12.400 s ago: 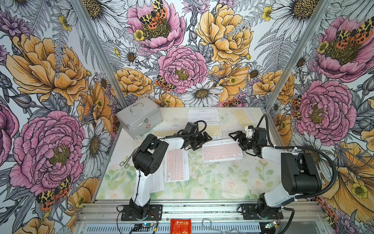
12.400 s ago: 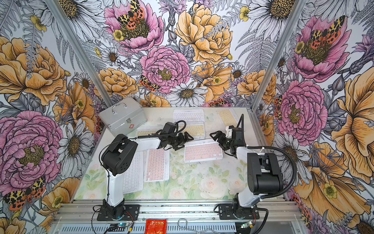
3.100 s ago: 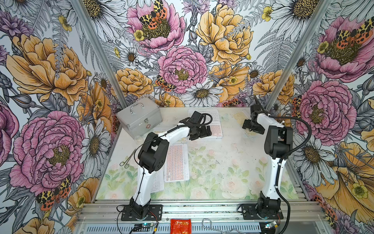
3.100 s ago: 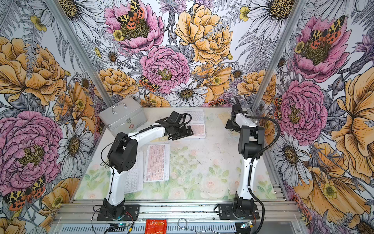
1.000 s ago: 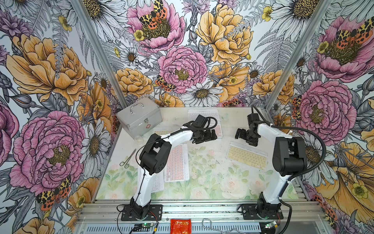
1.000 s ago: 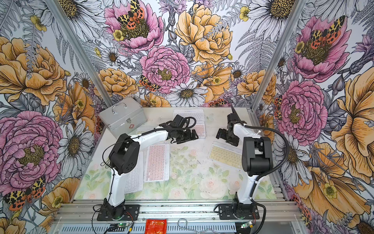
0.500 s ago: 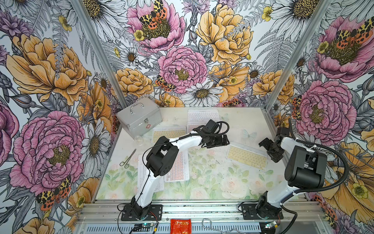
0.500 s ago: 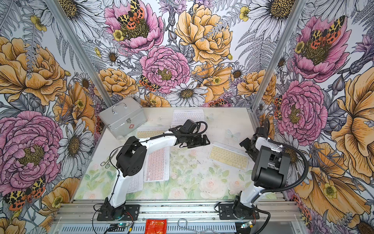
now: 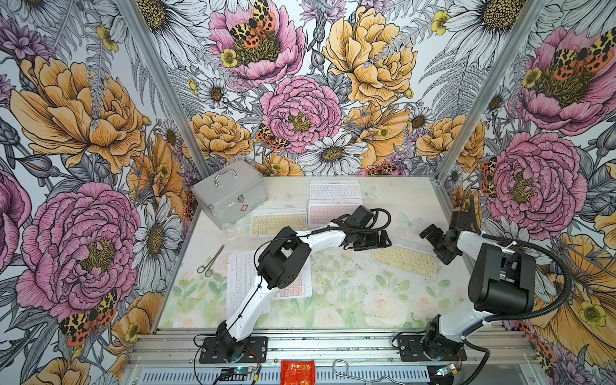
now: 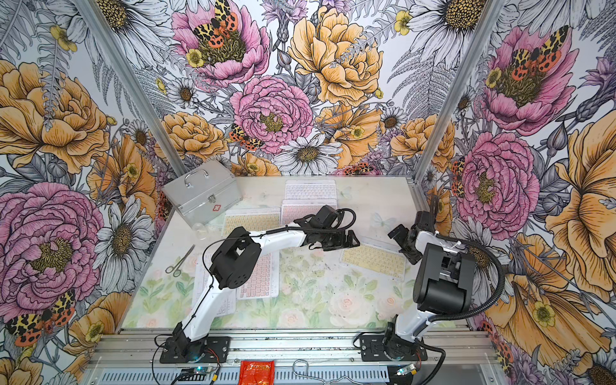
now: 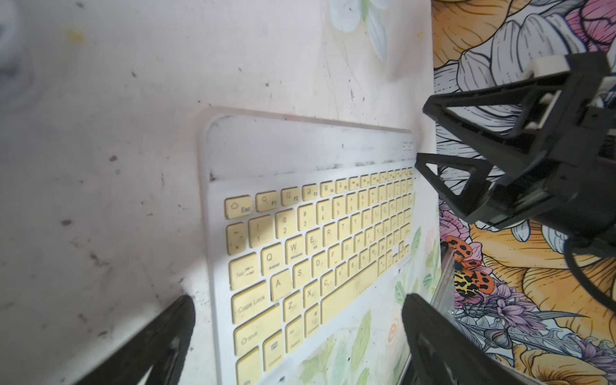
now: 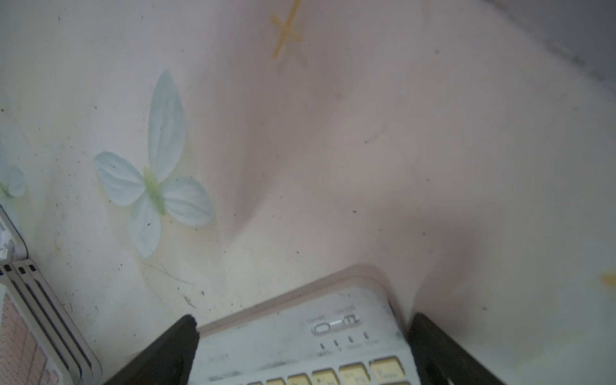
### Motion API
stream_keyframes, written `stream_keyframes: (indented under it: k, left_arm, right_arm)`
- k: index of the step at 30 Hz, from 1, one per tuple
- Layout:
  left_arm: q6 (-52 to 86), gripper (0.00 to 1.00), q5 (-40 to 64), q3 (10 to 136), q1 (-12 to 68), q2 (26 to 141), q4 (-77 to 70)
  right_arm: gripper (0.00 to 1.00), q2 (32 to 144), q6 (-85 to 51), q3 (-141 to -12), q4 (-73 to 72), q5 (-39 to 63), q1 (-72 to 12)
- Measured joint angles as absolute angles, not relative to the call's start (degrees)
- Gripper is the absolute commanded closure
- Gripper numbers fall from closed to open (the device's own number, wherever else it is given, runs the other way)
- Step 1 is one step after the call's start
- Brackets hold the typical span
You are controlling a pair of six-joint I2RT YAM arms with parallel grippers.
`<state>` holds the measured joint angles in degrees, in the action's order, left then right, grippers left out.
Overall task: Stack the numeric keypads
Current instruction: Move the numeric keypad to the center of the board.
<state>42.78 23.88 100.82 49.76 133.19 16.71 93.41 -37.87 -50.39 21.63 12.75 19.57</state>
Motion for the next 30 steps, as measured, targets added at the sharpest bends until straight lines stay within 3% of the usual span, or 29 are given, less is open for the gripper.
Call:
stream_keyframes:
  k: [8, 16, 30]
  left_arm:
    - [46.15, 0.01, 24.03, 83.35, 47.33, 122.63, 11.42]
    - [47.18, 0.01, 21.74, 67.66, 36.47, 111.07, 10.31]
    - [46.54, 0.01, 20.99, 64.64, 33.19, 108.62, 10.41]
  right_arm:
    - [0.00, 90.37, -41.30, -46.09, 16.93, 12.47, 9.52]
    - [0.00, 89.49, -47.53, -44.84, 14.68, 13.93, -8.34]
    - [0.00, 95.11, -41.95, -49.21, 12.27, 24.45, -4.49]
